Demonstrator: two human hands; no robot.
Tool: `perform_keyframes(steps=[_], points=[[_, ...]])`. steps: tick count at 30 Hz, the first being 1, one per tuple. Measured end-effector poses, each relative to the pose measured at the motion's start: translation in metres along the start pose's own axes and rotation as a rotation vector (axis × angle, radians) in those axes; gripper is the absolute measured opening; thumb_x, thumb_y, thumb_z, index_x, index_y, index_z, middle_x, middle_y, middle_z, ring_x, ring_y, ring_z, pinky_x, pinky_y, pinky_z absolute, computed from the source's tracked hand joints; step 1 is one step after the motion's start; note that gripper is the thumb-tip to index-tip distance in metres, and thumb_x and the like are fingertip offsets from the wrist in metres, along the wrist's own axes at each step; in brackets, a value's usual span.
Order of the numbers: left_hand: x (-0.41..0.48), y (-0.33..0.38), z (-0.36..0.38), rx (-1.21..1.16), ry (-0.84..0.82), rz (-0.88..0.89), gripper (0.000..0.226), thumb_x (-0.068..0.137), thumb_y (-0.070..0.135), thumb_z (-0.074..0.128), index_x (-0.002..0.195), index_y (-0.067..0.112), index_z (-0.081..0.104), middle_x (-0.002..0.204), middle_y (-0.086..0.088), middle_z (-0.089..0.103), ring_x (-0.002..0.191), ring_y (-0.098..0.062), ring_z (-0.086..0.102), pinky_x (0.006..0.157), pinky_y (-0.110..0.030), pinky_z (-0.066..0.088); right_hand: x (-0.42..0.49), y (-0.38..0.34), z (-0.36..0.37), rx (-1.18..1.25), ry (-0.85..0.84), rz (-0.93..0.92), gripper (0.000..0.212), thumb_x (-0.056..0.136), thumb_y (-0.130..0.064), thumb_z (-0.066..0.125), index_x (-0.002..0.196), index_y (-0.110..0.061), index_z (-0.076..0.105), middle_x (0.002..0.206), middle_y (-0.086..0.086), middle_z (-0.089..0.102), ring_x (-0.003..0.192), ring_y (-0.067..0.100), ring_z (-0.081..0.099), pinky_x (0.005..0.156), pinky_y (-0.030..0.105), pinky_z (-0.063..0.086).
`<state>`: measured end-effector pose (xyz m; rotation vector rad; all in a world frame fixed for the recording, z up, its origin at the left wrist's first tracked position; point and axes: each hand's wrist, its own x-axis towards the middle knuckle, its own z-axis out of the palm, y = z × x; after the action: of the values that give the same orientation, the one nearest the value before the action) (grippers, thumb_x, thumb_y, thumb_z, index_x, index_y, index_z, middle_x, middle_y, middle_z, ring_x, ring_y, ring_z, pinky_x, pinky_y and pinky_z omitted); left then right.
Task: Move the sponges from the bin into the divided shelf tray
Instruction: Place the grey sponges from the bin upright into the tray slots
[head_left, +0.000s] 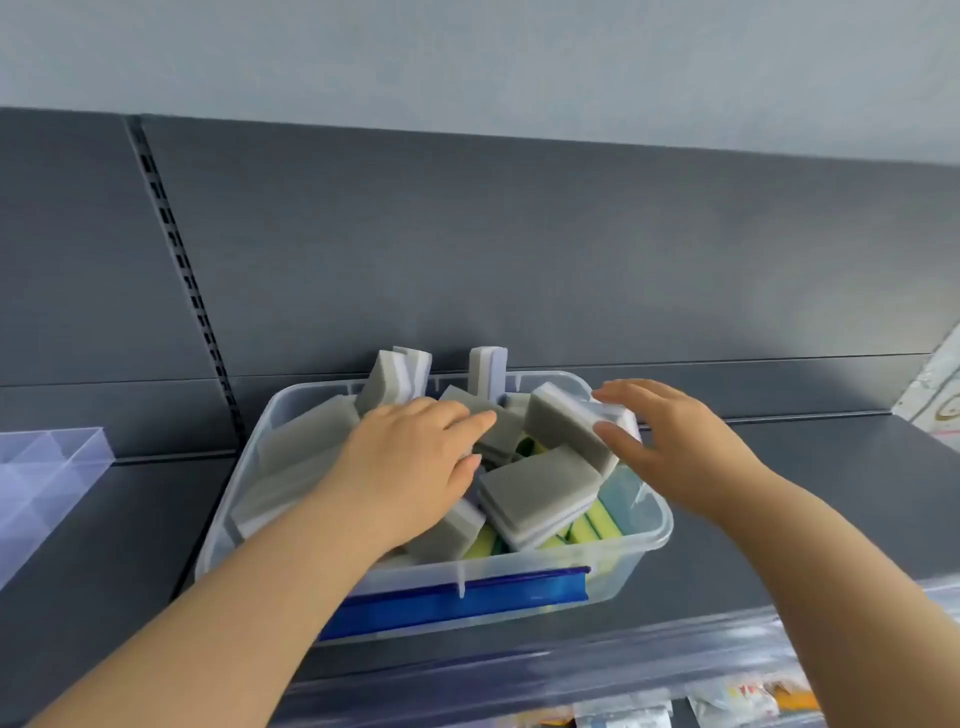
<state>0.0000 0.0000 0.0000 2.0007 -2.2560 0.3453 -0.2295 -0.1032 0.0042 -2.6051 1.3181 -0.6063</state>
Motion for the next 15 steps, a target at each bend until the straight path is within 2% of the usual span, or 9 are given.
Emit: perform_keyframes(steps=[1, 3, 4, 5, 7, 8, 10, 12, 15], points=[[0.011, 0.003, -0.001, -0.006, 0.029, 0.021, 0.047, 0.099, 0.035, 0.033, 0.145, 0.030, 0.030, 0.138, 0.009, 0.046, 0.124, -0.014, 0.044, 0.096, -0.034, 0.039, 0.005, 0.009, -0.001, 0.020, 0.017, 0.008, 0.034, 0.090, -0.040, 0.050, 0.123, -0.033, 0.052, 0.129, -0.014, 0.052, 0.119, 0.011, 0.048, 0.095, 0.033, 0.043], [0.038, 0.009, 0.005, -0.031, 0.145, 0.082, 0.042, 0.091, 0.032, 0.040, 0.130, 0.024, 0.055, 0.116, 0.004, 0.063, 0.101, -0.019, 0.061, 0.077, -0.036, 0.049, 0.015, 0.029, -0.001, 0.036, 0.021, 0.018, 0.034, 0.090, -0.037, 0.051, 0.123, -0.032, 0.053, 0.128, -0.013, 0.052, 0.118, 0.011, 0.048, 0.095, 0.032, 0.043], [0.053, 0.014, 0.010, -0.009, 0.202, 0.130, 0.042, 0.086, 0.032, 0.042, 0.121, 0.023, 0.062, 0.106, 0.003, 0.067, 0.091, -0.021, 0.065, 0.069, -0.035, 0.051, 0.020, 0.037, 0.000, 0.038, -0.005, 0.026, 0.035, 0.090, -0.036, 0.052, 0.124, -0.032, 0.052, 0.129, -0.013, 0.051, 0.119, 0.011, 0.048, 0.095, 0.031, 0.043], [0.069, 0.019, 0.016, 0.008, 0.246, 0.187, 0.041, 0.084, 0.031, 0.044, 0.119, 0.022, 0.063, 0.106, 0.002, 0.067, 0.090, -0.021, 0.065, 0.068, -0.035, 0.051, 0.026, 0.047, 0.003, 0.047, -0.019, 0.017, 0.035, 0.090, -0.036, 0.052, 0.125, -0.032, 0.052, 0.131, -0.013, 0.050, 0.119, 0.011, 0.047, 0.095, 0.030, 0.042], [0.097, 0.032, 0.020, 0.003, 0.115, 0.248, 0.043, 0.089, 0.025, 0.051, 0.132, 0.026, 0.051, 0.127, 0.003, 0.057, 0.111, -0.021, 0.055, 0.085, -0.036, 0.044, 0.035, 0.060, 0.009, 0.079, -0.050, -0.007, 0.037, 0.090, -0.035, 0.053, 0.126, -0.031, 0.051, 0.132, -0.013, 0.049, 0.120, 0.010, 0.047, 0.095, 0.028, 0.041], [0.108, 0.037, 0.021, 0.028, 0.000, 0.255, 0.049, 0.091, 0.024, 0.052, 0.138, 0.029, 0.043, 0.135, 0.005, 0.049, 0.120, -0.020, 0.047, 0.093, -0.035, 0.037, 0.039, 0.065, 0.011, 0.095, -0.072, -0.018, 0.037, 0.089, -0.035, 0.053, 0.126, -0.030, 0.052, 0.131, -0.013, 0.050, 0.119, 0.010, 0.048, 0.095, 0.028, 0.041], [0.126, 0.041, 0.029, 0.086, -0.099, 0.287, 0.053, 0.089, 0.024, 0.053, 0.139, 0.033, 0.038, 0.137, 0.008, 0.045, 0.123, -0.019, 0.040, 0.097, -0.034, 0.031, 0.045, 0.076, 0.018, 0.130, -0.120, -0.070, 0.035, 0.089, -0.034, 0.053, 0.124, -0.028, 0.054, 0.126, -0.013, 0.053, 0.115, 0.010, 0.051, 0.094, 0.028, 0.043], [0.136, 0.042, 0.035, 0.047, -0.091, 0.311, 0.050, 0.081, 0.022, 0.062, 0.130, 0.030, 0.050, 0.123, 0.005, 0.056, 0.112, -0.022, 0.050, 0.091, -0.035, 0.038, 0.052, 0.082, 0.024, 0.177, -0.188, -0.120, 0.031, 0.091, -0.033, 0.051, 0.121, -0.028, 0.056, 0.120, -0.012, 0.056, 0.110, 0.010, 0.054, 0.093, 0.028, 0.043], [0.140, 0.035, 0.037, 0.023, -0.031, 0.366, 0.049, 0.054, 0.020, 0.079, 0.102, 0.024, 0.067, 0.089, 0.003, 0.065, 0.081, -0.023, 0.061, 0.069, -0.033, 0.049, 0.059, 0.085, 0.029, 0.222, -0.275, -0.166, 0.031, 0.093, -0.034, 0.047, 0.123, -0.029, 0.055, 0.121, -0.011, 0.057, 0.109, 0.007, 0.052, 0.093, 0.022, 0.040]])
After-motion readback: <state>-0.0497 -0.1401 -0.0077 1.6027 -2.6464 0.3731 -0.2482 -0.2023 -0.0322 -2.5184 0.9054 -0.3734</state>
